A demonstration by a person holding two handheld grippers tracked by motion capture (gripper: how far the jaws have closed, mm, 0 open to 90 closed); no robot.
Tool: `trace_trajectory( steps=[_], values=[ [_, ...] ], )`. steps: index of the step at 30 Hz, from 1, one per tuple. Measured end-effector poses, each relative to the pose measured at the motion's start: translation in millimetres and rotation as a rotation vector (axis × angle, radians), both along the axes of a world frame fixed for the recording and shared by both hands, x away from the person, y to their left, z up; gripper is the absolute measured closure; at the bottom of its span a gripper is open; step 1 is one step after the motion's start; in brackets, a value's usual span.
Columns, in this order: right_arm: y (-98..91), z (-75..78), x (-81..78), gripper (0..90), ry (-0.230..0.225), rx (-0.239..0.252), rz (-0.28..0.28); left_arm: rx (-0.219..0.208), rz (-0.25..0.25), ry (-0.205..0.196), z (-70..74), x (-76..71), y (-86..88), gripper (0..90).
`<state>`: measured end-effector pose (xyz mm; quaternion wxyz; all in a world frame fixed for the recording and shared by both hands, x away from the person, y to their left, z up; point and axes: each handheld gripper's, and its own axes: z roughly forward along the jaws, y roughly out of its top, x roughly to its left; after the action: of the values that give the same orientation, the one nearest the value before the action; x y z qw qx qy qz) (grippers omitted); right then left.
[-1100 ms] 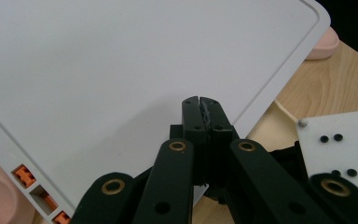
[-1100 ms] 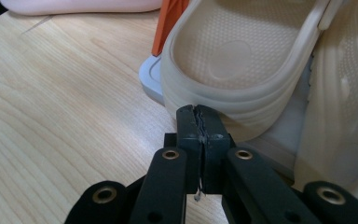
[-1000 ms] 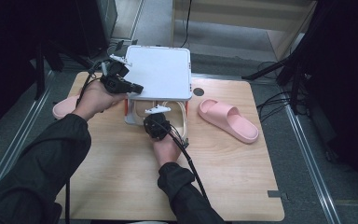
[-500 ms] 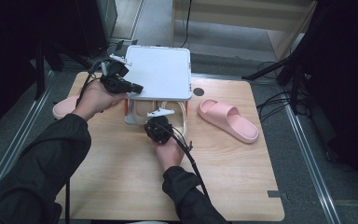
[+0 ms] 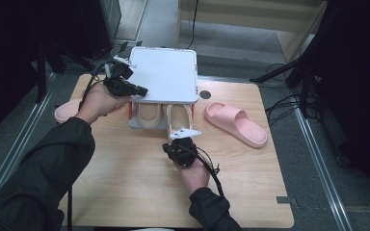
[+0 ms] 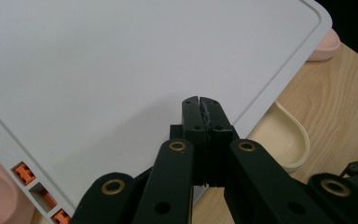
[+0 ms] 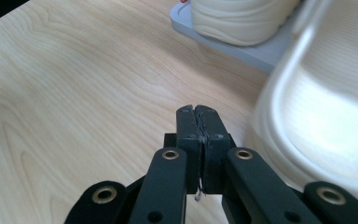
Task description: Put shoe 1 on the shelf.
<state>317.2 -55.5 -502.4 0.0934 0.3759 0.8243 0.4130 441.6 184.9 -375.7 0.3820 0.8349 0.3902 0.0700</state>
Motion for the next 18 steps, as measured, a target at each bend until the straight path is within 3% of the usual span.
trace_trajectory(
  steps=[6,11,18],
  values=[
    [-24.9,1.4,-9.9,89.2,-0.006,0.003,0.004,0.003,0.003,0.001,0.3,-0.1,-0.4,89.7],
    [-45.9,-1.6,-16.5,89.2,-0.006,-0.045,-0.015,0.005,0.003,0.003,0.5,0.0,-0.6,89.7],
    [-66.5,-7.1,-6.4,89.2,0.019,-0.057,-0.076,-0.003,0.008,0.012,0.4,0.4,-0.5,89.7]
  ],
)
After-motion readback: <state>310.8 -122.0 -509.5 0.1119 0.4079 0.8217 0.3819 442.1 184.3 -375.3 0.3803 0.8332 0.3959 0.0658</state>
